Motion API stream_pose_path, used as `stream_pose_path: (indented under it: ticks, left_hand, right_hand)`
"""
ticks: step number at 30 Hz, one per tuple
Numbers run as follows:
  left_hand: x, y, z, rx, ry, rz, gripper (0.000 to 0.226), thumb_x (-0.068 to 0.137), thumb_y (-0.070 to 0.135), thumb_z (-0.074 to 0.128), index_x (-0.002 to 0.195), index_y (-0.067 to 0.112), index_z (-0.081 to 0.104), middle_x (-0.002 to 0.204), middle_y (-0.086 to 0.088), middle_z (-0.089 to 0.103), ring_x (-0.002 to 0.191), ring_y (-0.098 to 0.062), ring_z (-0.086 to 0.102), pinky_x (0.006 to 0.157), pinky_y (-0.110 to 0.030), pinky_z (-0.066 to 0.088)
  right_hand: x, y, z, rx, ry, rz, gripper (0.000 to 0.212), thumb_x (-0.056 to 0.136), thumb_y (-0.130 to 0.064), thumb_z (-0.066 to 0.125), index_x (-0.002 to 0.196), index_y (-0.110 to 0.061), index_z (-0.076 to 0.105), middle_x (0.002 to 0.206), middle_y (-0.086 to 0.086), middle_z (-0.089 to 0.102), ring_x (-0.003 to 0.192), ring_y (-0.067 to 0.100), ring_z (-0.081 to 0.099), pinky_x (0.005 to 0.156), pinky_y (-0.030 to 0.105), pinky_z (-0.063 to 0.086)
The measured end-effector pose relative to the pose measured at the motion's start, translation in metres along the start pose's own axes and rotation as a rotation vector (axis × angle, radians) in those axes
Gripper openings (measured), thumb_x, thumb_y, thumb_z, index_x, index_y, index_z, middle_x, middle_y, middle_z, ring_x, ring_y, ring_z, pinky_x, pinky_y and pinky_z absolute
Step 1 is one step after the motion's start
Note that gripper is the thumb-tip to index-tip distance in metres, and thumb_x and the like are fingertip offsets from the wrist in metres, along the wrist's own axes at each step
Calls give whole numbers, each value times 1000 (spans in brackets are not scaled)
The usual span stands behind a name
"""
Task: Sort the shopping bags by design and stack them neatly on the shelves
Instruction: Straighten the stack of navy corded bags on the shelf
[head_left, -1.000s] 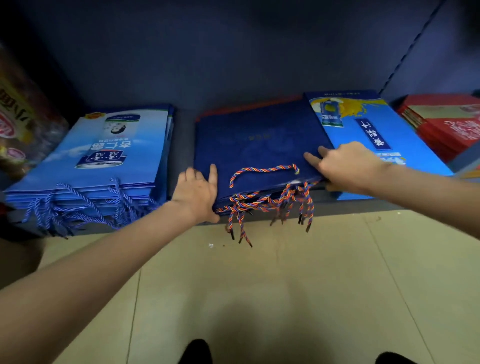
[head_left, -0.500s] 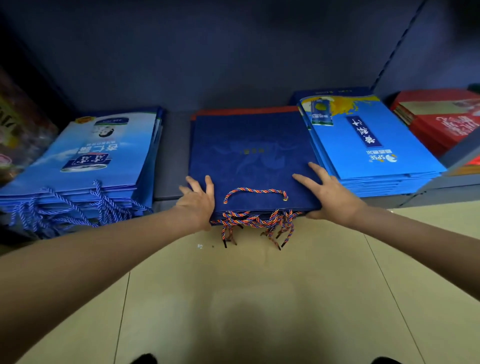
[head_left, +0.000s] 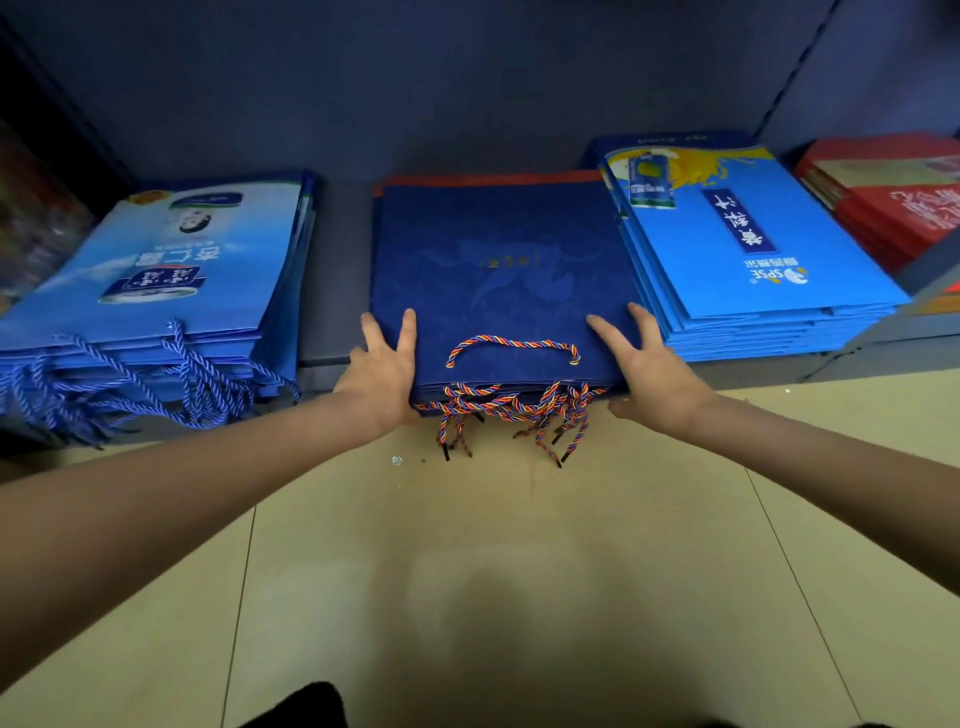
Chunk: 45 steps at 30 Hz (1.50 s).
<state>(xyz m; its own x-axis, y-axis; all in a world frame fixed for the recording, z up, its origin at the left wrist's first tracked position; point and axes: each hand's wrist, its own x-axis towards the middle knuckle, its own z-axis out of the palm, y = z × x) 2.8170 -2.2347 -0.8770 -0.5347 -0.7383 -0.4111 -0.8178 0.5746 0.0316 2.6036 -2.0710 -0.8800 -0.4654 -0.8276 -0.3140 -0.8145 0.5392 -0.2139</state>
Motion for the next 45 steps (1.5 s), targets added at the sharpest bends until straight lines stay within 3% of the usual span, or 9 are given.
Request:
stream_pose_path:
  ticks: [7,10,15,22,24,26,29,33,45]
  left_hand:
    - [1,-3,7,-119,-29,-22,113,82,24,71,147,29,-21,135,-22,21,96,-35,60,90,-39,47]
    - [1,-8,4,-156,-34,25,114,81,24,73,146,30,-21,134,-21,20,86,-30,56,89,-37,46]
    - [0,-43,0,-139,-22,51,107,87,25,66,145,28,-25,133,-22,20,95,-34,56,88,-37,43]
    - [3,-51,-4,-101,-5,23,110,83,25,69,147,28,-19,135,-24,23,108,-43,53,94,-41,42]
    - [19,-48,-16,-142,5,63,112,80,22,73,148,33,-15,138,-23,25,114,-45,50,97,-42,42]
    - [35,-49,-27,-149,1,99,115,77,19,76,147,37,-13,141,-23,26,117,-43,48,97,-41,41]
    - [46,-52,-31,-147,-56,130,122,72,19,80,146,39,-15,144,-22,24,122,-40,46,100,-41,41]
    - [52,-60,-37,-125,-93,142,131,67,24,85,145,38,-19,146,-22,24,128,-39,40,104,-41,37]
    - [31,-54,-32,-44,-71,93,123,74,26,79,148,22,-19,131,-17,51,114,-32,52,90,-35,42]
  right_hand:
    - [7,-14,6,-38,-103,169,116,79,-9,71,145,-39,-20,152,15,-26,109,40,55,95,42,46]
    - [6,-7,16,112,11,133,112,78,-5,70,146,-42,-11,154,15,-16,119,44,46,100,45,41]
    - [5,-19,22,175,81,2,104,78,-8,69,150,-32,-1,147,18,5,124,44,40,108,41,33]
    - [44,-34,-27,65,-63,5,124,66,-19,84,149,-37,-7,149,22,3,120,43,47,102,37,40]
    - [59,-28,-40,85,-79,56,124,67,-12,83,149,-37,-6,147,26,10,110,42,54,94,38,46]
    - [66,-28,-46,144,-119,93,122,70,-6,80,148,-39,-8,144,25,17,84,35,60,73,36,55]
    - [69,-28,-44,98,-176,104,122,73,-4,78,146,-43,-12,145,24,16,74,29,57,57,28,53]
    - [74,-28,-45,88,-213,78,125,74,-5,78,145,-43,-17,148,24,10,80,32,60,70,34,56]
    - [72,-31,-51,41,-297,4,130,67,-10,83,145,-42,-15,137,24,26,90,34,60,70,35,58]
